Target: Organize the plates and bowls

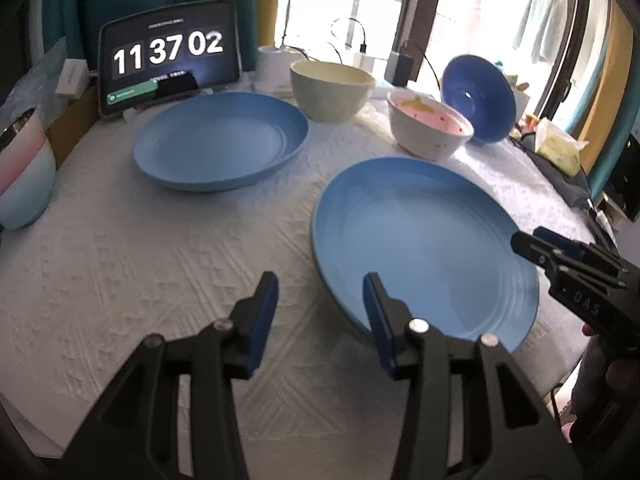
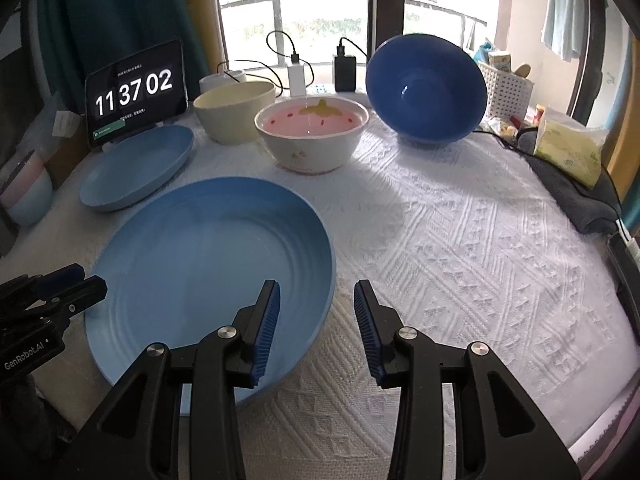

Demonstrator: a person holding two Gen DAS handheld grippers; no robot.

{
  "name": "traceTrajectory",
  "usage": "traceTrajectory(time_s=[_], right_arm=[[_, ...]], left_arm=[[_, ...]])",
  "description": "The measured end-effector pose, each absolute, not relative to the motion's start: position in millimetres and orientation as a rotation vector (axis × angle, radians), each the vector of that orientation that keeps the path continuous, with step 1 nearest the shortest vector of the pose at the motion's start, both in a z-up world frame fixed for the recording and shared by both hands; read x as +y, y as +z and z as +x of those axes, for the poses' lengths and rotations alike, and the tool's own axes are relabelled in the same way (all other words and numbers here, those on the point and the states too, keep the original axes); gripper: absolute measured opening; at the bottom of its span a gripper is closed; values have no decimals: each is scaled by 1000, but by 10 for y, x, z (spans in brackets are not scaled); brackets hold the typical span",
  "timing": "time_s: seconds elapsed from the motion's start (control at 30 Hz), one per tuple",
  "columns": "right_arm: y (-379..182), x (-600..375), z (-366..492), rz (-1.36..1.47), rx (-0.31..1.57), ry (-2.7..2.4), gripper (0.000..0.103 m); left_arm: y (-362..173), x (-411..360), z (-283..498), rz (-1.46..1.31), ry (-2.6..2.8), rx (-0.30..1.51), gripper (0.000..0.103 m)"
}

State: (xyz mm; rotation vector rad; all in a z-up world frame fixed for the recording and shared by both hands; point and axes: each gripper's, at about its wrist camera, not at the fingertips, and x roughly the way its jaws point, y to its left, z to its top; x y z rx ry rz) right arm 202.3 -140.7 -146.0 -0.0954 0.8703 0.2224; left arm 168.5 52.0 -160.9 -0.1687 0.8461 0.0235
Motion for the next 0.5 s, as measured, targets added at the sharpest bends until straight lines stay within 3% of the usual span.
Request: traceTrajectory(time_s=[0.5], right_arm=[[-1245,-1118,1997,-135,818,285,41]], left_arm=[[-1459,799,1562,-205,73,779,46]])
